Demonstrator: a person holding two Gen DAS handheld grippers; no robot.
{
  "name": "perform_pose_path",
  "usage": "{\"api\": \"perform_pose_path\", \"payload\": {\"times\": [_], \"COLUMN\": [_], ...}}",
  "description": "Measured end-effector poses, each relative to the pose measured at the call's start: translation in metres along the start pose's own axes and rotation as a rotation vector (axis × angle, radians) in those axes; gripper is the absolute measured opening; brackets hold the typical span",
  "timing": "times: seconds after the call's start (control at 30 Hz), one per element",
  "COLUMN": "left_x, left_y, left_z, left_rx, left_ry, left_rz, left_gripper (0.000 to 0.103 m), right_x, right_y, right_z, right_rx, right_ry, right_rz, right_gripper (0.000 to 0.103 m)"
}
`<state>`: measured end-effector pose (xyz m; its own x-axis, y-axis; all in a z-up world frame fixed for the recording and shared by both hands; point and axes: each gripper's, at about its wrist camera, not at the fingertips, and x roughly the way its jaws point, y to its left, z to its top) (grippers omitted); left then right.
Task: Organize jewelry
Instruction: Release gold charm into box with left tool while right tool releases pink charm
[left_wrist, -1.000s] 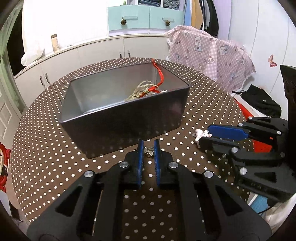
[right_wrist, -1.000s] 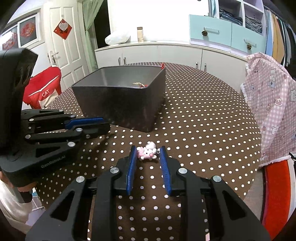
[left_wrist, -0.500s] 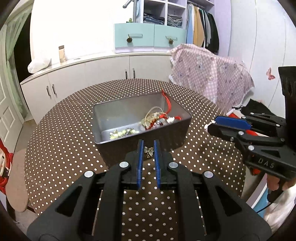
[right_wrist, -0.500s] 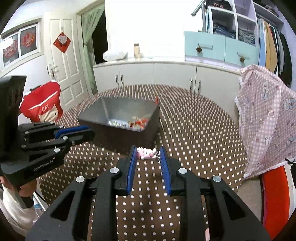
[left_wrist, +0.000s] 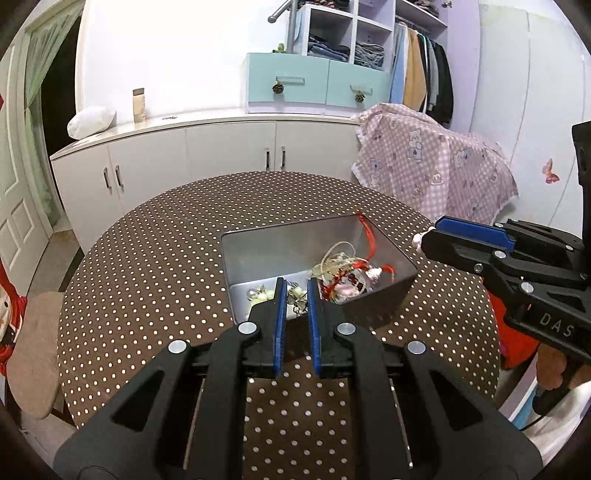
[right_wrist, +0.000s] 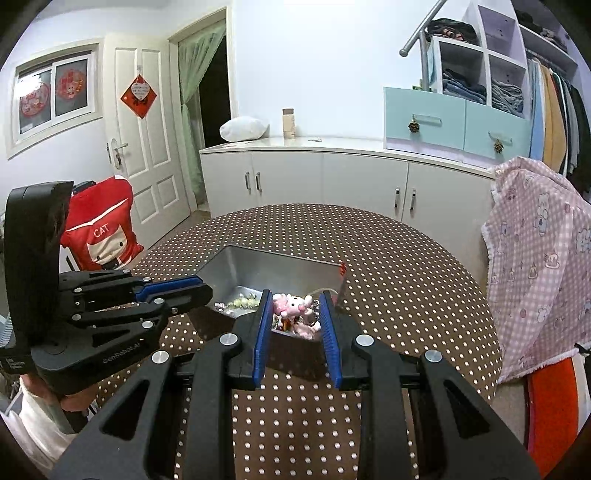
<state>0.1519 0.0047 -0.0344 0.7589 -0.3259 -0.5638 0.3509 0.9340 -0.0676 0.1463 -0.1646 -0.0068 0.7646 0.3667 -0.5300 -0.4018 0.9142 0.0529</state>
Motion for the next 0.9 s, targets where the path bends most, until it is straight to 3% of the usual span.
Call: {"api": "perform_pose_path", "payload": {"times": [0.27, 0.47, 0.5, 0.57, 0.6, 0.7, 0.9], "left_x": [0.004, 0.007, 0.007, 0.005, 0.001, -0.008, -0.011], "left_y": [0.007, 0.011, 0.012, 0.010, 0.010, 0.008, 0.010], "left_z": [0.003, 0.003, 0.002, 0.002, 0.002, 0.002, -0.001], "left_rx": [-0.015, -0.020, -0.019, -0.023, -0.026, -0.011, -0.020], "left_ry": [-0.008, 0.007, 0.007, -0.005, -0.028, -0.065, -0.055], "left_rz": [0.005, 0.027, 0.028, 0.026, 0.024, 0.032, 0.053], "left_gripper": [0.012, 0.012, 0.018, 0.060, 0.072, 0.072, 0.072], "right_x": [0.012, 0.017, 0.017, 0.017, 0.017, 0.012, 0.004], "right_y": [-0.004, -0.007, -0.007, -0.009, -0.009, -0.010, -0.012], "right_z": [0.006, 0.003, 0.002, 0.002, 0.001, 0.000, -0.002], "right_rx": [0.023, 0.052, 0.055, 0.061, 0.063, 0.071, 0.081], "right_ry": [0.016, 0.034, 0.036, 0.038, 0.037, 0.032, 0.026], "right_rz": [0.019, 0.016, 0.015, 0.013, 0.011, 0.004, -0.006], "right_gripper": [0.024, 0.031, 0.033, 0.036, 0.038, 0.040, 0.042]}}
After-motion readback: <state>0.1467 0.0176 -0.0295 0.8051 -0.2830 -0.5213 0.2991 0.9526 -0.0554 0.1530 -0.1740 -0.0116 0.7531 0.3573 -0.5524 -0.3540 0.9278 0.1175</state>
